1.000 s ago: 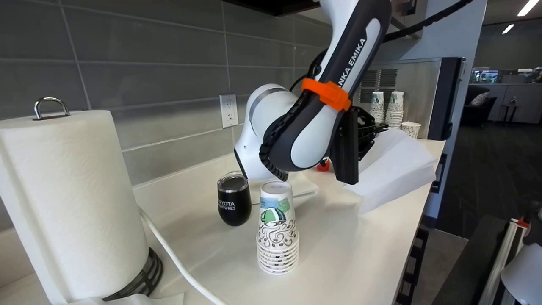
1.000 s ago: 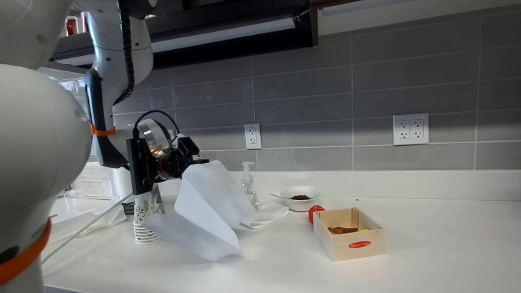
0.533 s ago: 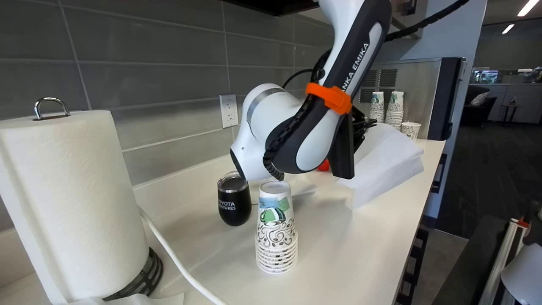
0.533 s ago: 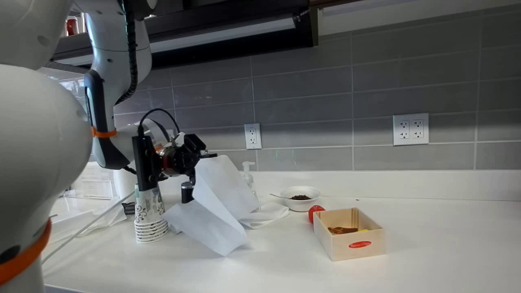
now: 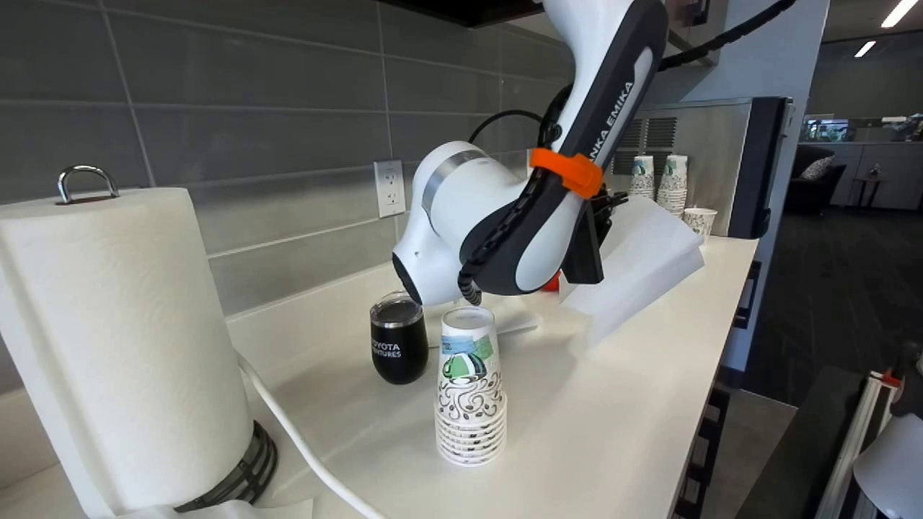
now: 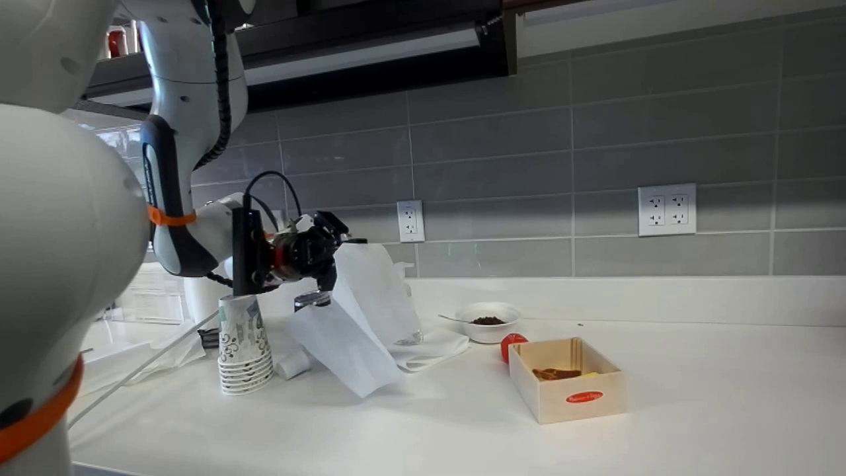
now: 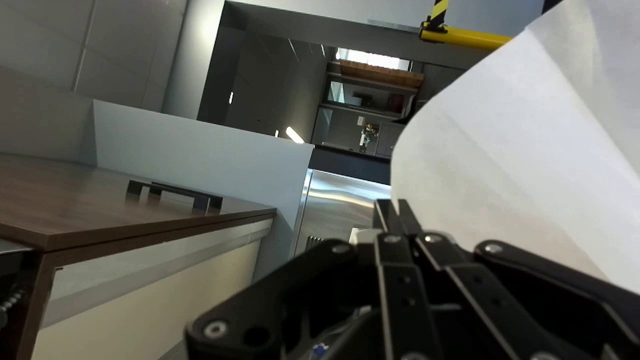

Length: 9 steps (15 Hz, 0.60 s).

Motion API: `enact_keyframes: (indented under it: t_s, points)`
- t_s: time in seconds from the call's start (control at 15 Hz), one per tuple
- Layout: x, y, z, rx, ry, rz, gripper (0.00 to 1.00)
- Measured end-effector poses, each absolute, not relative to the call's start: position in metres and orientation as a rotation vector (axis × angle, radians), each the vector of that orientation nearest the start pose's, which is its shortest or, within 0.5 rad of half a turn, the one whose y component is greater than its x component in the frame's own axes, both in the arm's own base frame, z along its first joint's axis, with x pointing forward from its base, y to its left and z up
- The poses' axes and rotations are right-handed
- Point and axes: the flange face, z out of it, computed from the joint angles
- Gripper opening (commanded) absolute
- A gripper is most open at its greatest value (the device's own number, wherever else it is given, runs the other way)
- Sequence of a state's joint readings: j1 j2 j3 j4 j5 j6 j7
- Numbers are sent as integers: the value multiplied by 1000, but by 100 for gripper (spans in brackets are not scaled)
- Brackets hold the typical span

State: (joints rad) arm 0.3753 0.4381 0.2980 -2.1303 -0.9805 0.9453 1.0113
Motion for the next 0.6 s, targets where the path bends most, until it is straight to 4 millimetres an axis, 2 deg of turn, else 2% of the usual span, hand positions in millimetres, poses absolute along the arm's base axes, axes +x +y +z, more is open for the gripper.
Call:
enact_keyframes:
  t_s: [0.27, 0.47, 0.6]
  points:
    - [407, 171, 249, 1448, 33, -280, 0]
    - [410, 178, 245, 1576, 18, -296, 0]
    - [414, 185, 250, 1667, -10, -306, 0]
